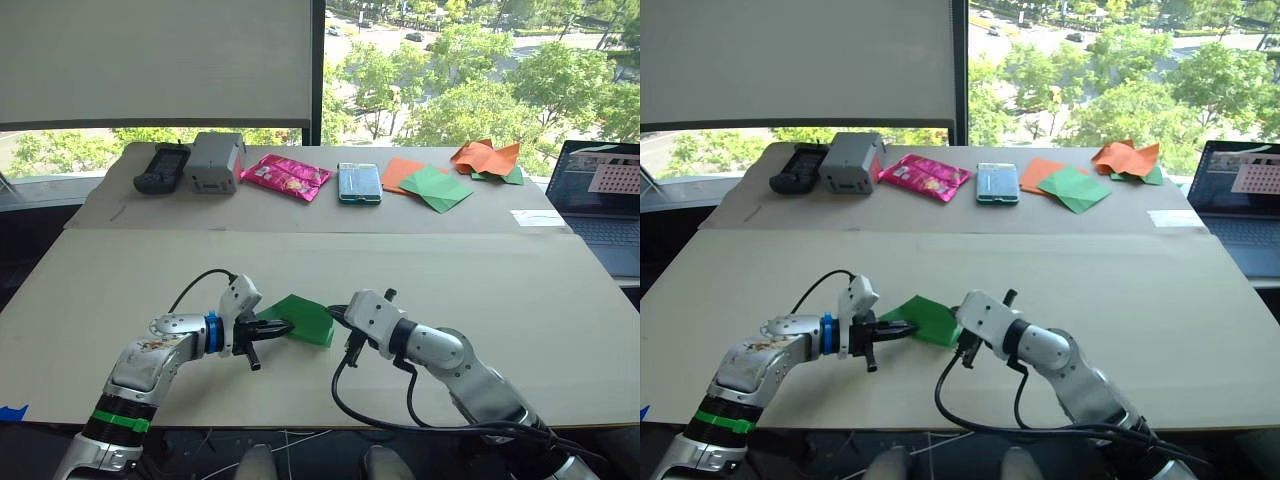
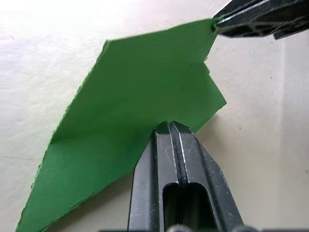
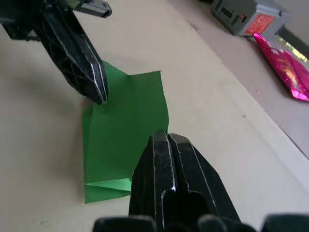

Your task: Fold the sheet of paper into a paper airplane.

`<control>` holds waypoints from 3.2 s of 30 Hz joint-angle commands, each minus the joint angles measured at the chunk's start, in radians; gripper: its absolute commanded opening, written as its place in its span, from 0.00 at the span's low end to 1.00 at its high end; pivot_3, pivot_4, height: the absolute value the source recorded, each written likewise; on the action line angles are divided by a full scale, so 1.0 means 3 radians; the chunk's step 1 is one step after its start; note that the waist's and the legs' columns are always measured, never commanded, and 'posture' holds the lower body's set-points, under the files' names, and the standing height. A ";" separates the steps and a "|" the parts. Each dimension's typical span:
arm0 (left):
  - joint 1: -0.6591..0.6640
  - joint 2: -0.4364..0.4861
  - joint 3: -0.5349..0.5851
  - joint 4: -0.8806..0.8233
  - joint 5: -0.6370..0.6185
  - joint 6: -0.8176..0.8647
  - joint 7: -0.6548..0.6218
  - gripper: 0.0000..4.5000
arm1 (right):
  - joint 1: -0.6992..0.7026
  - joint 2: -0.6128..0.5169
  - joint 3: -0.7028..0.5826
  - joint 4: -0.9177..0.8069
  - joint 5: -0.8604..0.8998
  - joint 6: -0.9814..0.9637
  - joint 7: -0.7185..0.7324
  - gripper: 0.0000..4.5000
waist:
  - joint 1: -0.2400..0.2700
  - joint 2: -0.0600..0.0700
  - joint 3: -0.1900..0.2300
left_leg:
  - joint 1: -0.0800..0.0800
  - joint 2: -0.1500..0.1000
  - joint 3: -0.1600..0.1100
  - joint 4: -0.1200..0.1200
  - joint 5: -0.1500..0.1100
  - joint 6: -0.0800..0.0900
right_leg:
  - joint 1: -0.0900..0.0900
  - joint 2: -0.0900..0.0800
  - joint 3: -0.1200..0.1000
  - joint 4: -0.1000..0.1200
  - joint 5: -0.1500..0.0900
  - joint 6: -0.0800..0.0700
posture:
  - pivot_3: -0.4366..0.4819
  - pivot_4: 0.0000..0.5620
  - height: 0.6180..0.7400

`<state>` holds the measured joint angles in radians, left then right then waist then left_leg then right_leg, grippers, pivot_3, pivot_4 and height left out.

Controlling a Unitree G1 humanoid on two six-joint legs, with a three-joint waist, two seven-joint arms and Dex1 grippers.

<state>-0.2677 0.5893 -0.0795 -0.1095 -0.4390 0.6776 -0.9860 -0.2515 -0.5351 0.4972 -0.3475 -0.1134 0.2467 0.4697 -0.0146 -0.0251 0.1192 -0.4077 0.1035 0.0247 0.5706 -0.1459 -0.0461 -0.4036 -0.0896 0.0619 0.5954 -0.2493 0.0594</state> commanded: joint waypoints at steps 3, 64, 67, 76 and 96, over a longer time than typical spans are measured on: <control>0.0157 0.0165 0.0215 -0.0200 -0.0161 0.0107 -0.0007 0.00 | -0.0047 -0.0042 0.0055 0.0176 -0.0589 -0.0841 -0.0144 0.01 | -0.0002 0.0000 0.0000 | 0.0001 0.0000 0.0000 0.0000 0.0000 0.0000 | 0.0000 0.0000 0.0000 0.0001 0.0000 0.0000 | 0.48 0.27 0.84; -0.0342 0.0045 -0.0231 0.0811 0.0515 -0.0627 -0.0155 0.00 | -0.0028 0.0472 -0.0270 0.0186 -0.0745 -0.0607 0.0917 0.66 | 0.0011 -0.0005 0.0000 | 0.0010 -0.0002 0.0001 0.0006 0.0001 0.0000 | 0.0016 0.0002 0.0001 0.0015 0.0004 0.0006 | 0.48 0.27 0.84; -0.0340 0.0038 -0.0240 0.0857 0.0537 -0.0659 -0.0164 0.00 | -0.0134 0.0787 -0.0461 0.0027 -0.0314 0.0054 0.0997 0.66 | 0.0010 -0.0004 -0.0001 | 0.0012 -0.0002 0.0001 0.0007 0.0001 0.0000 | 0.0017 0.0002 0.0001 0.0022 0.0005 0.0006 | 0.48 0.27 0.84; -0.0302 -0.0004 -0.0255 0.0879 0.0557 -0.0688 -0.0160 0.00 | -0.0502 0.1084 -0.0368 0.0441 -0.0036 0.1028 0.0962 0.17 | 0.0021 -0.0002 -0.0006 | 0.0013 -0.0002 0.0000 0.0008 0.0001 0.0000 | 0.0007 0.0002 0.0001 0.0047 0.0004 0.0005 | 0.48 0.27 0.84; -0.0230 0.0011 -0.0225 0.0789 0.0550 -0.0670 -0.0121 0.00 | -0.0713 0.1185 -0.0067 0.1110 -0.0093 0.1169 0.0758 0.01 | 0.0001 0.0001 -0.0013 | 0.0013 -0.0002 -0.0001 0.0006 0.0001 0.0000 | 0.0002 0.0004 0.0001 0.0052 0.0004 0.0006 | 0.48 0.27 0.84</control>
<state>-0.3453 0.5884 -0.1429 0.1336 -0.2864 0.4640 -1.0288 -0.4591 -0.1800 0.4580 -0.0205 -0.1371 0.5749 0.7005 -0.0142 -0.0249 0.1153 -0.4037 0.1030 0.0244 0.5724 -0.1458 -0.0462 -0.4030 -0.0885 0.0622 0.6108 -0.2481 0.0612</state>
